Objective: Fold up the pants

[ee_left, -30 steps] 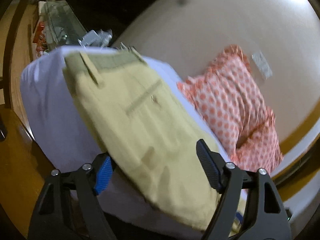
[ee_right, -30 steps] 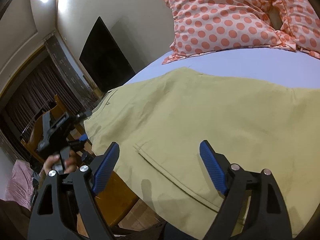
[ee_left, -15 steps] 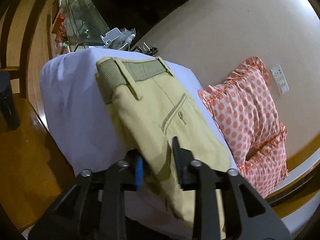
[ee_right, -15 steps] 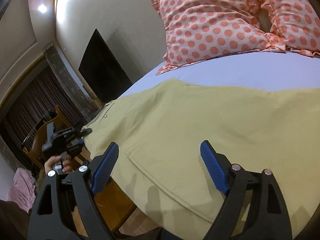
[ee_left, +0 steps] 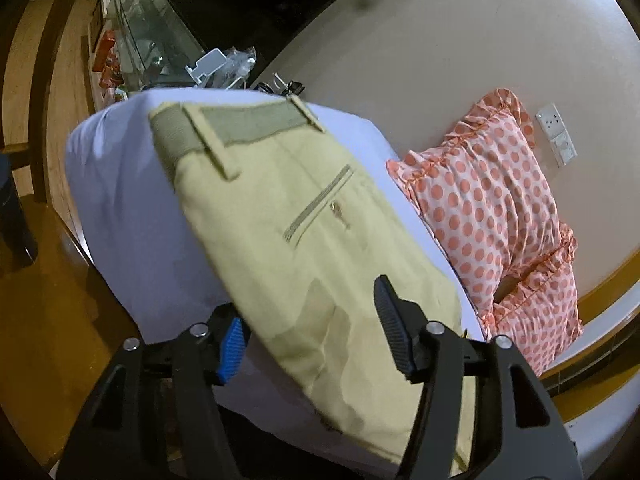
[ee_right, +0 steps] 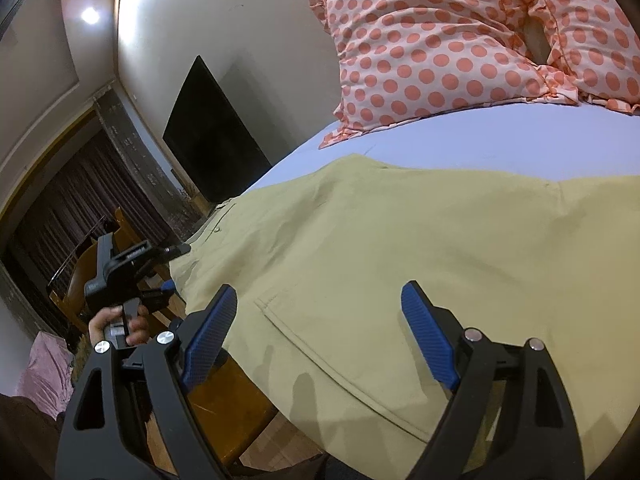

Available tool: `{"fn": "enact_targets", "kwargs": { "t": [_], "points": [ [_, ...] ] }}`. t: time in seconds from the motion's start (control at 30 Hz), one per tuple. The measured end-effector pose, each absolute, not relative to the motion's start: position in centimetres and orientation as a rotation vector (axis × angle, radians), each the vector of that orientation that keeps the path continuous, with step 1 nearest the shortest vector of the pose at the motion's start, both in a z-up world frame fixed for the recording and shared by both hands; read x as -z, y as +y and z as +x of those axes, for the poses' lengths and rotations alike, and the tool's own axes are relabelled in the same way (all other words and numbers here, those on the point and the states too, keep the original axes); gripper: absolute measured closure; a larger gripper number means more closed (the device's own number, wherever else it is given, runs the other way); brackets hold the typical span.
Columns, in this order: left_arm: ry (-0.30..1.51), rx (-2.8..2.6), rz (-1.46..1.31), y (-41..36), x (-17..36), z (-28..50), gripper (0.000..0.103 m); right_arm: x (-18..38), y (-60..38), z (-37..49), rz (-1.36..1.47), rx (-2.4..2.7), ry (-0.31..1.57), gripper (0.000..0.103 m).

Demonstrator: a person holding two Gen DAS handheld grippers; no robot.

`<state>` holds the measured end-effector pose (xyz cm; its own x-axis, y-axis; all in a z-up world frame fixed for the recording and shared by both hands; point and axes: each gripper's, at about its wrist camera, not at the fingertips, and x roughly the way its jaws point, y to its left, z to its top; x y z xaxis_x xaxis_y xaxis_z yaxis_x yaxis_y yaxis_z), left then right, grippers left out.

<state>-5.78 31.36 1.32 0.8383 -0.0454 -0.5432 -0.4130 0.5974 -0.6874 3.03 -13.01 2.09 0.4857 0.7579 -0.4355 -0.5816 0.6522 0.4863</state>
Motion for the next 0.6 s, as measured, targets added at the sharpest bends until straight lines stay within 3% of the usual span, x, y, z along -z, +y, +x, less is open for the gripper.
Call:
{"fn": "enact_targets", "kwargs": {
  "t": [0.27,0.4,0.5,0.6],
  "points": [
    [0.497,-0.210,-1.004,34.2,-0.9,-5.0,0.052,-1.4,-12.6,3.5,0.297,-0.829,0.699,0.017],
    [0.472,-0.232,-1.007,35.2,-0.9,-4.7,0.066,-1.3,-12.5,3.6,0.296,-0.833,0.702,0.016],
    [0.464,-0.255,-0.981,35.7,-0.7,-4.0,0.088,-1.3,-12.6,3.6,0.300,-0.833,0.702,0.016],
    [0.462,-0.284,-0.916,34.9,-1.3,-3.7,0.093,-1.4,-13.1,3.6,0.303,-0.828,0.694,0.016]
  ]
}}
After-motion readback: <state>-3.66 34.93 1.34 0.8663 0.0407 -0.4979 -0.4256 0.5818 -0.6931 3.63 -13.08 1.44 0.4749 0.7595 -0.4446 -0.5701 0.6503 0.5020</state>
